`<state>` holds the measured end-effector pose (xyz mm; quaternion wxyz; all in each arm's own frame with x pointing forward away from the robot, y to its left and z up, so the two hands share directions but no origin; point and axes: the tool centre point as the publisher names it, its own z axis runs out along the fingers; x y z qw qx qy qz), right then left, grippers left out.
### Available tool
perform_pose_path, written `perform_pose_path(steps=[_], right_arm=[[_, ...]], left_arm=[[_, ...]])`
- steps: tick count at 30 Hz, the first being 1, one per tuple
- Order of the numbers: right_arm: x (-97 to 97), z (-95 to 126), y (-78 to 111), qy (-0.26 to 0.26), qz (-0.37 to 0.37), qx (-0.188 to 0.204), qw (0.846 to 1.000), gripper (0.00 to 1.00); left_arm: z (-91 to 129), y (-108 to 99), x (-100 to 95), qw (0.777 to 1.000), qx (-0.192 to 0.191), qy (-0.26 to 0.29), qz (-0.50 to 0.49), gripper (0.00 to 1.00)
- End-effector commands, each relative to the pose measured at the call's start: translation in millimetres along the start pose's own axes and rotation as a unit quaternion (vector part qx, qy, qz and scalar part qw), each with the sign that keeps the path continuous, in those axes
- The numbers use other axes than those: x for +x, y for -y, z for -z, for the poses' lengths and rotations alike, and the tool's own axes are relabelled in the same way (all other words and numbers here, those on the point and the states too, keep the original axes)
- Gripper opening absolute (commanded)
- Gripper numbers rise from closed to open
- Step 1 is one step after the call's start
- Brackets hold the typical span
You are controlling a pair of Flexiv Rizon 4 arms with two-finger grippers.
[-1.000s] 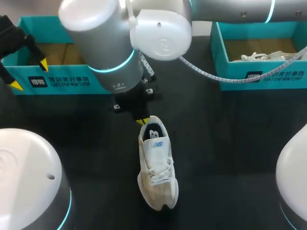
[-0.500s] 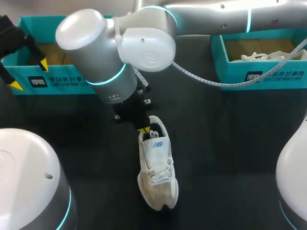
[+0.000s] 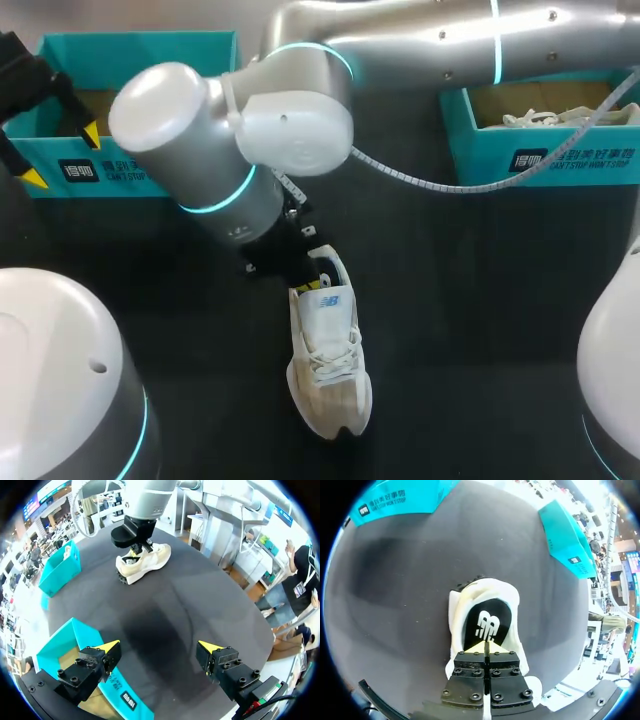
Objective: Take the shoe out of the shoebox, open the shoe tongue, remove and reinsert the insole, then place the shoe into the shoebox
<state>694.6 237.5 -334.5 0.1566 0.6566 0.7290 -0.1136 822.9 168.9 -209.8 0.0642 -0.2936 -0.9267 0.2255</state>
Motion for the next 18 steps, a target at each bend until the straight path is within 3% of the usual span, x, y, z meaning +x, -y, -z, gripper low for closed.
perform_pose_path(steps=[1,7,18], right_arm=[[1.5,-3.5,6.1,0.021,-0.195,-0.004,0.981,0.0],[-9.8,-10.6,6.7,0.041,-0.211,0.0,0.977,0.0],[-9.6,-43.8,1.5,0.048,-0.24,0.015,0.969,0.0]], left_arm=[[0.9,-0.8,-0.4,1.0,0.0,-0.002,0.0,1.0],[0.9,-0.8,-0.4,1.0,0.0,-0.002,0.0,1.0],[0.9,-0.8,-0.4,1.0,0.0,-0.002,0.0,1.0]])
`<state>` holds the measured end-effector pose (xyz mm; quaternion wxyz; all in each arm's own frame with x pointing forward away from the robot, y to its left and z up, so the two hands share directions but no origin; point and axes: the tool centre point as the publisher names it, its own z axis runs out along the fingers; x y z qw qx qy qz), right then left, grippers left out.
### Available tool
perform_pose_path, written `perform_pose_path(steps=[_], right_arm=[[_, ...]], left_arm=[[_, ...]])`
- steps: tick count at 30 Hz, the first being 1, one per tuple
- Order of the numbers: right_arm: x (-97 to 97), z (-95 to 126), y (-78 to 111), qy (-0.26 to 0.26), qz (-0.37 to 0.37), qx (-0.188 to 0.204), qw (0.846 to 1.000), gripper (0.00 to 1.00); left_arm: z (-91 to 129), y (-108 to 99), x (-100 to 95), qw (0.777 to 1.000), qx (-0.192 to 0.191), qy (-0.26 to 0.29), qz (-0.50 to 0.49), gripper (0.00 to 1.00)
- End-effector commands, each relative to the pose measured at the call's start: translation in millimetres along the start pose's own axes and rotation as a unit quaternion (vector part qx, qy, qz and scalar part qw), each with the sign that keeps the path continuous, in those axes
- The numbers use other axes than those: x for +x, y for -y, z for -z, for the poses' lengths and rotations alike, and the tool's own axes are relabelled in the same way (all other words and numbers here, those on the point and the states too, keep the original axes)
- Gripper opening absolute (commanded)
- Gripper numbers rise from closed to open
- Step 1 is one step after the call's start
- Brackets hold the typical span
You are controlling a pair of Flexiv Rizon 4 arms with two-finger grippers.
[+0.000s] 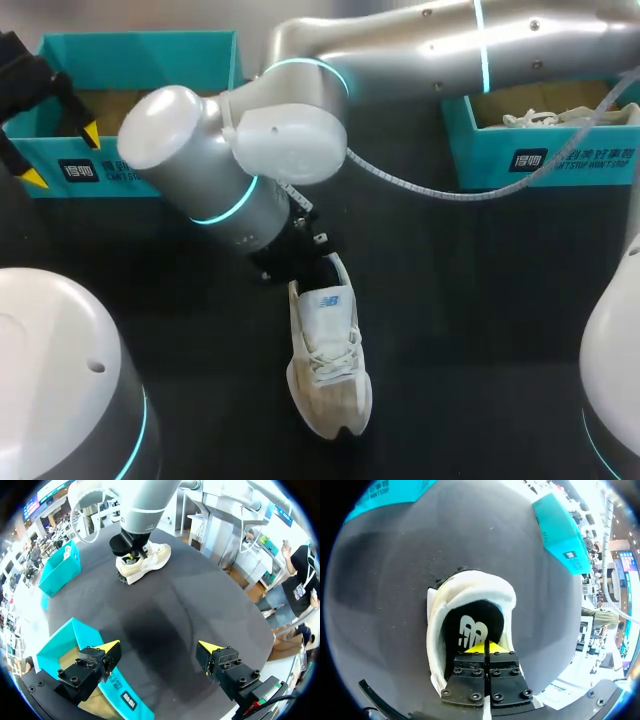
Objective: Take the shoe out of the shoebox, open the shoe tongue, remove and reinsert the insole, then place the shoe into the shoebox
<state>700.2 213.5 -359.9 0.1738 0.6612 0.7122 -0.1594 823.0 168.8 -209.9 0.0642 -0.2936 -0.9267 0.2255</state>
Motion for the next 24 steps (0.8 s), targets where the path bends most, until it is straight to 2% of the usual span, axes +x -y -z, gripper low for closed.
perform_pose_path(steps=[1,7,13,17,24], right_arm=[[4.4,-13.1,2.1,-0.007,-0.234,0.002,0.972,0.0],[7.8,-24.2,-7.3,-0.022,-0.224,0.01,0.974,0.0],[-0.5,-2.8,0.9,-0.001,-0.233,-0.012,0.972,0.0],[-1.4,0.2,3.9,0.02,-0.234,-0.014,0.972,0.0],[6.6,-20.0,-2.9,0.042,-0.215,-0.006,0.976,0.0]], left_arm=[[1.0,-0.8,-0.4,1.0,0.0,-0.002,0.0,1.0],[1.0,-0.8,-0.4,1.0,0.0,-0.002,0.0,1.0],[1.0,-0.8,-0.4,1.0,0.0,-0.002,0.0,1.0],[1.0,-0.8,-0.4,1.0,0.0,-0.002,0.0,1.0],[1.0,-0.8,-0.4,1.0,0.0,-0.002,0.0,1.0]])
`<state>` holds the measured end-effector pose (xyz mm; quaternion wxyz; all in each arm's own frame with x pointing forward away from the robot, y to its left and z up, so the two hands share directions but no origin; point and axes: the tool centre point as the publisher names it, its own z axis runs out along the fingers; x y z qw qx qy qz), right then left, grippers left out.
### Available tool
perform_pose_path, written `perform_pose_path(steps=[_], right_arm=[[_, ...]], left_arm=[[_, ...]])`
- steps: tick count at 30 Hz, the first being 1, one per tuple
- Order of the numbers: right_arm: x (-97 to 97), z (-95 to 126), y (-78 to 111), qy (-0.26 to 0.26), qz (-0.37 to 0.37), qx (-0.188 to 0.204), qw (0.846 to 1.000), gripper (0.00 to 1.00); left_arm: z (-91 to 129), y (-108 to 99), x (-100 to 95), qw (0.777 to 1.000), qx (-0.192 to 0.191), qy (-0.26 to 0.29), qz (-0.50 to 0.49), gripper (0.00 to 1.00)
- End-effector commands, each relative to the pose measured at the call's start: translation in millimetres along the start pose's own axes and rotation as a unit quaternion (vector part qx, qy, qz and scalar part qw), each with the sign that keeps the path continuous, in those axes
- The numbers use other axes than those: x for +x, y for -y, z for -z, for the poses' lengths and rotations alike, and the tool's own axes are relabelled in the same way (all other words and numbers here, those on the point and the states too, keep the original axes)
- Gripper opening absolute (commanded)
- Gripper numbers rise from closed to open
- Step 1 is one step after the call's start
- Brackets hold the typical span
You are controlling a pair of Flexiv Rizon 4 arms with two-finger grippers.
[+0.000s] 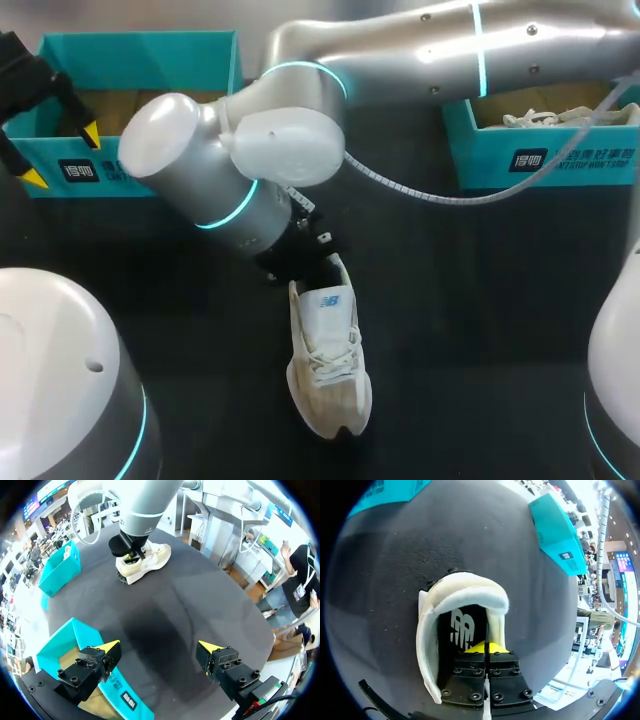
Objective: Take the shoe out of the shoebox, open the shoe tongue, remove and reinsert the insole, then place the shoe into the shoebox
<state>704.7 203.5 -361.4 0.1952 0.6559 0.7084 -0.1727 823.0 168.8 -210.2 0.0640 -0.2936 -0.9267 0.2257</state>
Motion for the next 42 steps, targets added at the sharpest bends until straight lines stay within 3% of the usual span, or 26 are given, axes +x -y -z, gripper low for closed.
perform_pose_path(steps=[1,8,16,22,30,42], right_arm=[[16.9,-17.6,-0.3,0.018,-0.214,0.007,0.977,0.0],[23.8,-37.6,-0.4,-0.028,-0.212,0.024,0.977,0.0],[16.7,-2.7,5.4,-0.04,-0.21,-0.002,0.977,0.0],[7.6,2.2,8.6,-0.072,-0.214,-0.015,0.974,0.0],[8.9,6.0,8.0,-0.021,-0.209,-0.032,0.977,0.0],[5.4,-12.4,11.0,0.031,-0.217,-0.003,0.976,0.0]], left_arm=[[1.2,-0.7,-0.4,1.0,0.0,-0.002,0.0,1.0],[1.2,-0.7,-0.4,1.0,0.0,-0.002,0.0,1.0],[1.2,-0.7,-0.4,1.0,0.0,-0.002,0.0,1.0],[1.2,-0.7,-0.4,1.0,0.0,-0.002,0.0,1.0],[1.2,-0.7,-0.4,1.0,0.0,-0.002,0.0,1.0],[1.2,-0.7,-0.4,1.0,0.0,-0.002,0.0,1.0]])
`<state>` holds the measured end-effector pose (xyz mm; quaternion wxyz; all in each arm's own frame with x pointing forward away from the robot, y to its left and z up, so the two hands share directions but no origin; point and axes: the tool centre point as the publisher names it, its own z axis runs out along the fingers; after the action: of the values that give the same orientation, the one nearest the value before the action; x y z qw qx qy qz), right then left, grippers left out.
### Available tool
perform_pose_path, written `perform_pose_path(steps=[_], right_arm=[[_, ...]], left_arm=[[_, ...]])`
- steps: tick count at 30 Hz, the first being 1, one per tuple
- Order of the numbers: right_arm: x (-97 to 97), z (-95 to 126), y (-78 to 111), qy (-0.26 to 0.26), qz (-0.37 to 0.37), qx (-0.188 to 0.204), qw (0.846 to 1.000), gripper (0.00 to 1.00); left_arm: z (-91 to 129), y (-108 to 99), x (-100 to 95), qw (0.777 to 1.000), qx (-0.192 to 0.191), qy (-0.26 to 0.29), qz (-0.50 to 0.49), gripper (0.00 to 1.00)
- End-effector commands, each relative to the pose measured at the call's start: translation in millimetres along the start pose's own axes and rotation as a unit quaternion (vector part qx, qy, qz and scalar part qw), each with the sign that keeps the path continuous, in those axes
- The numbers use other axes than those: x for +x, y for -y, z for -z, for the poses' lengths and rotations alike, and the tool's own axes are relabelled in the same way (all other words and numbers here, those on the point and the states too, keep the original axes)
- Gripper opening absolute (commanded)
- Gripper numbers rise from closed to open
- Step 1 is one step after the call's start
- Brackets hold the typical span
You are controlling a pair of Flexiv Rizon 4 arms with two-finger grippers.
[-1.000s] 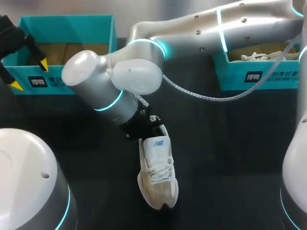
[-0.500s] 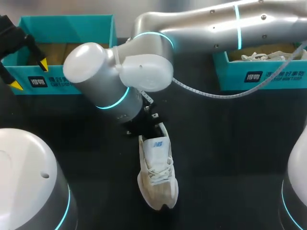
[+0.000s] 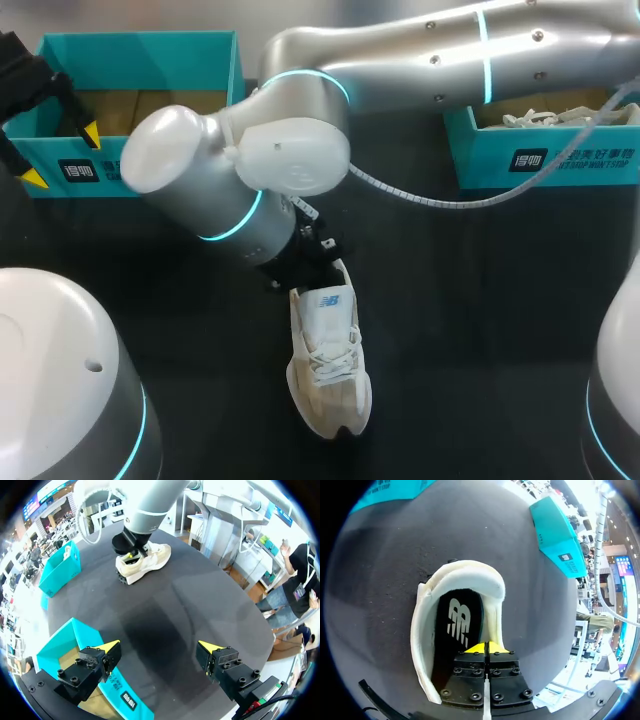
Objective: Take the shoe out of the shoebox, open the shoe tongue, remove and reinsert the insole, then place the shoe into the shoebox
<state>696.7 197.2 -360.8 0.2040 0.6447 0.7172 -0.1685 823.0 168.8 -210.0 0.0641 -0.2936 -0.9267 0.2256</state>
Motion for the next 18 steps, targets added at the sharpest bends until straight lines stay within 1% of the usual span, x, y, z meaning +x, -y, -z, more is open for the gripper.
perform_pose_path(steps=[1,3,6,9,12,15,18], right_arm=[[10.3,-14.2,3.2,0.029,-0.228,0.01,0.973,0.0],[10.1,-21.1,3.8,0.034,-0.232,0.02,0.972,0.0],[10.5,-33.1,3.9,0.028,-0.235,0.028,0.971,0.0],[12.1,-41.7,3.1,0.012,-0.235,0.035,0.971,0.0],[15.7,-49.3,0.8,-0.023,-0.229,0.048,0.972,0.0],[20.5,-49.9,0.3,-0.053,-0.223,0.044,0.972,0.0],[23.0,-42.4,0.3,-0.075,-0.219,0.041,0.972,0.0]], left_arm=[[1.0,-0.8,-0.4,1.0,0.0,-0.002,0.0,1.0],[1.0,-0.8,-0.4,1.0,0.0,-0.002,0.0,1.0],[1.0,-0.8,-0.4,1.0,0.0,-0.002,0.0,1.0],[1.0,-0.8,-0.4,1.0,0.0,-0.002,0.0,1.0],[1.0,-0.8,-0.4,1.0,0.0,-0.002,0.0,1.0],[1.0,-0.8,-0.4,1.0,0.0,-0.002,0.0,1.0],[1.0,-0.8,-0.4,1.0,0.0,-0.002,0.0,1.0]])
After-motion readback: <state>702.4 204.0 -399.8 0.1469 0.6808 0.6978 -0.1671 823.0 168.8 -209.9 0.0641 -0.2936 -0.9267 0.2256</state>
